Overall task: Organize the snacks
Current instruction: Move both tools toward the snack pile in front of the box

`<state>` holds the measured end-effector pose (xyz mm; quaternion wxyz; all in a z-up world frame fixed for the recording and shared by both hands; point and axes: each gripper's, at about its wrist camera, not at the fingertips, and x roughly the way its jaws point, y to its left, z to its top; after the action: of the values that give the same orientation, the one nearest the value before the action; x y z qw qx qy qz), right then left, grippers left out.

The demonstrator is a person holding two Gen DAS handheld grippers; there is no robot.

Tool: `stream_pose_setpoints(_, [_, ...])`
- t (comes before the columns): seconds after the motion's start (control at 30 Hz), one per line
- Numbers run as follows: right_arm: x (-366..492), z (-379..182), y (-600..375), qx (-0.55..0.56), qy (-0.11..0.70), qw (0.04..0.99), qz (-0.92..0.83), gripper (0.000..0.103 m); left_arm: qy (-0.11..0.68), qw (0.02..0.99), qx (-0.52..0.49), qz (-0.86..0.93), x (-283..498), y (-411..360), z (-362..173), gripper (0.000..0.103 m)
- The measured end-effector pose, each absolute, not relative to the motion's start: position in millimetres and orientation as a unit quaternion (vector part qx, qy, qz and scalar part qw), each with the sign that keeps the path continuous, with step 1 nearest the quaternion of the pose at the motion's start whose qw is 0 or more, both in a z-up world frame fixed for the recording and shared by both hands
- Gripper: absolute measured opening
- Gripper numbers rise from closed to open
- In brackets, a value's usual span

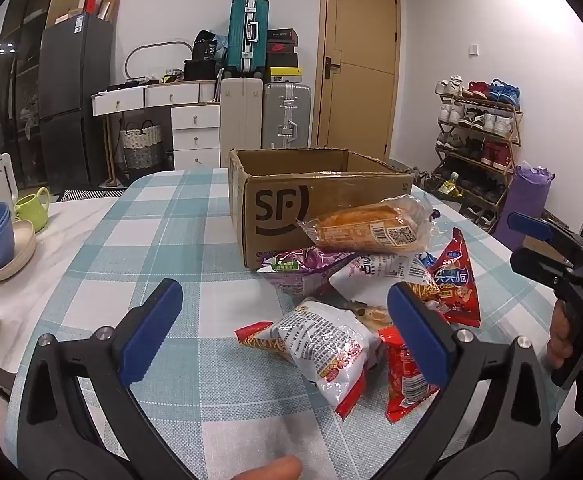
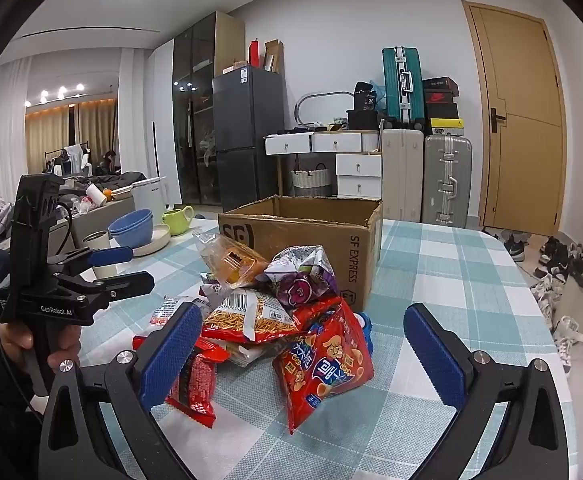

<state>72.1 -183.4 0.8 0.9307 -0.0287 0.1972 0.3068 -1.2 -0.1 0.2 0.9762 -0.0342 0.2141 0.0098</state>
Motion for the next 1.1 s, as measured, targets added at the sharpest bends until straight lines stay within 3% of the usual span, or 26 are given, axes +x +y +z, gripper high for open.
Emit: stream_pose_setpoints(1.1, [75.1,0.4,-187.3,-0.028,0.203,0.936,0.288,0.103,0.229,0.972,-0.043,0.017,-3.5,3.5,-3.1,0.102])
